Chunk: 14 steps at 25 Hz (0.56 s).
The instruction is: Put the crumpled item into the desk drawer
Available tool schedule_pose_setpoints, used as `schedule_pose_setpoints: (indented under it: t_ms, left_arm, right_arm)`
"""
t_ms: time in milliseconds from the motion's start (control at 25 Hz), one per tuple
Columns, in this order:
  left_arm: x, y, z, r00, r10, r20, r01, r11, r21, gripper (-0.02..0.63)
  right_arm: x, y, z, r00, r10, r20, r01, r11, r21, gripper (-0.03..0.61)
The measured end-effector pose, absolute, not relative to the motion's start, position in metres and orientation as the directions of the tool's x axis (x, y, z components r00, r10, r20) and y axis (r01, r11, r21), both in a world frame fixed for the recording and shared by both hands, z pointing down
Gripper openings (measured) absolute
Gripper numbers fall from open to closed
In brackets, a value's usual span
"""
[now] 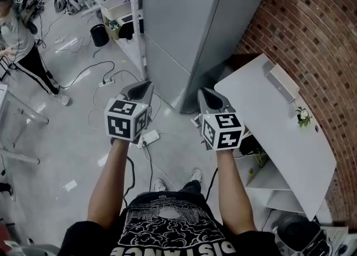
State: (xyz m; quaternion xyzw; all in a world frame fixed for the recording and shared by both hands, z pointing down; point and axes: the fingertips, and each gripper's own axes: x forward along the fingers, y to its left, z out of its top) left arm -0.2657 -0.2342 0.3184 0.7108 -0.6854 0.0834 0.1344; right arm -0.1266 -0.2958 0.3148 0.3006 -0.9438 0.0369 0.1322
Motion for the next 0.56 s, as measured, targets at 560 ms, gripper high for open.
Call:
schedule_pose_setpoints:
  t_ms: [560]
  left_arm:
    - [-0.2701,-0.2343,0.3174,0.058,-0.95,0.308,-0.997,-0.039,0.068,0.0]
  right_arm:
    - [-0.1315,-0.2983,0.3094,-0.78,-0.57,0.257,-0.589,0.808,0.007,-0.001]
